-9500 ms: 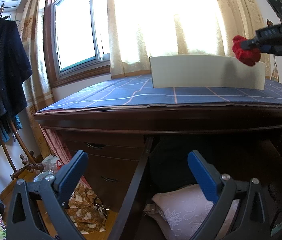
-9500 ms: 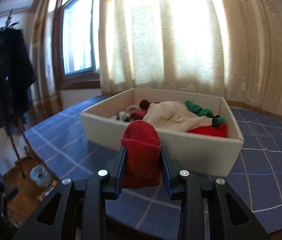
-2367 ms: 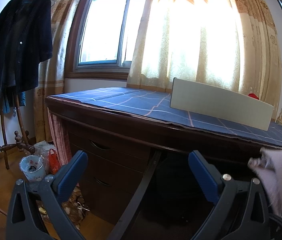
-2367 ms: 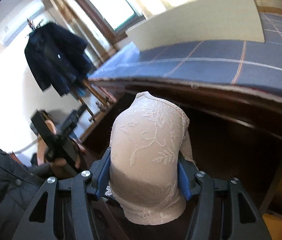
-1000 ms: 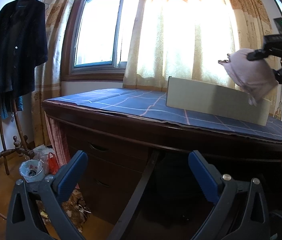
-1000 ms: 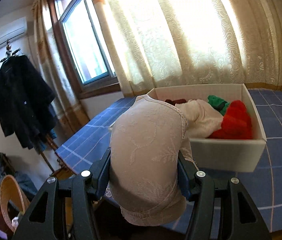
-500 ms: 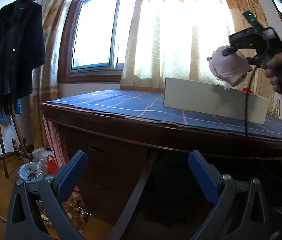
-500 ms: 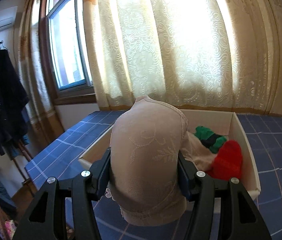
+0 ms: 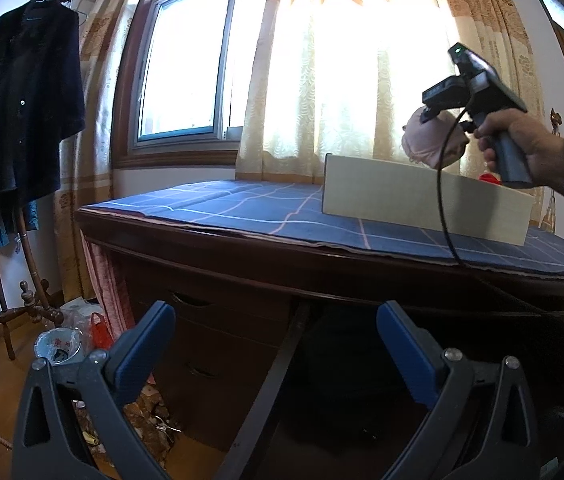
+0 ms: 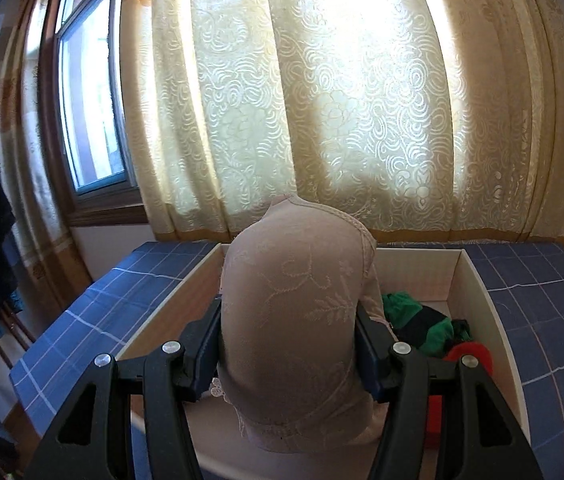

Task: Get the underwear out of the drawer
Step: 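Carry the pale pink bra with the right gripper over the box, then open the right gripper to drop the pale pink bra into the box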

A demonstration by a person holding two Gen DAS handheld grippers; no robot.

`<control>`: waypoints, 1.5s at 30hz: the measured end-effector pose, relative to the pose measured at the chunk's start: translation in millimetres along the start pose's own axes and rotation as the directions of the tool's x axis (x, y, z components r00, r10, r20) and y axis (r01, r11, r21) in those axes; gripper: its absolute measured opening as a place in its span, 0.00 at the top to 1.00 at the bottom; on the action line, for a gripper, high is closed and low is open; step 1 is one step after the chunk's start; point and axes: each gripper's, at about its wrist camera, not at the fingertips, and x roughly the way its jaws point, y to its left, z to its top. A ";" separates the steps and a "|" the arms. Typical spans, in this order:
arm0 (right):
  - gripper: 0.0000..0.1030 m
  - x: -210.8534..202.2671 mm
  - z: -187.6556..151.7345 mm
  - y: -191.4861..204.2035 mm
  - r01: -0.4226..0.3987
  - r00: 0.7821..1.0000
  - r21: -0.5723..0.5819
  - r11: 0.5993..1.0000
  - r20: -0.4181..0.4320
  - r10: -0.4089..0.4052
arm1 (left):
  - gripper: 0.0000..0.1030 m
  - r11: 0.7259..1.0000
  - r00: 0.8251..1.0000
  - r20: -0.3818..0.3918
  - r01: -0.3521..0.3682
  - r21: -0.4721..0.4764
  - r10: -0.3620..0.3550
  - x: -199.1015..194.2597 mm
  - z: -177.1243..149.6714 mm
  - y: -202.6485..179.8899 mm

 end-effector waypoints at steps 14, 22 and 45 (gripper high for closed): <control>0.42 55.0 -2.2 -1.9 -0.009 0.996 0.084 0.996 -0.085 0.016 | 0.00 1.000 1.000 0.005 0.005 0.017 -0.005 3.1 1.2 -0.8; 0.42 79.0 -12.4 21.4 -0.072 0.985 0.090 0.993 -0.153 0.085 | 0.00 1.000 1.000 0.006 0.008 0.019 -0.008 2.2 0.5 0.1; 0.15 22.9 -28.1 25.7 0.063 0.992 0.014 0.998 0.112 -0.065 | 0.00 1.000 1.000 0.007 0.003 0.017 -0.003 2.1 1.2 -1.4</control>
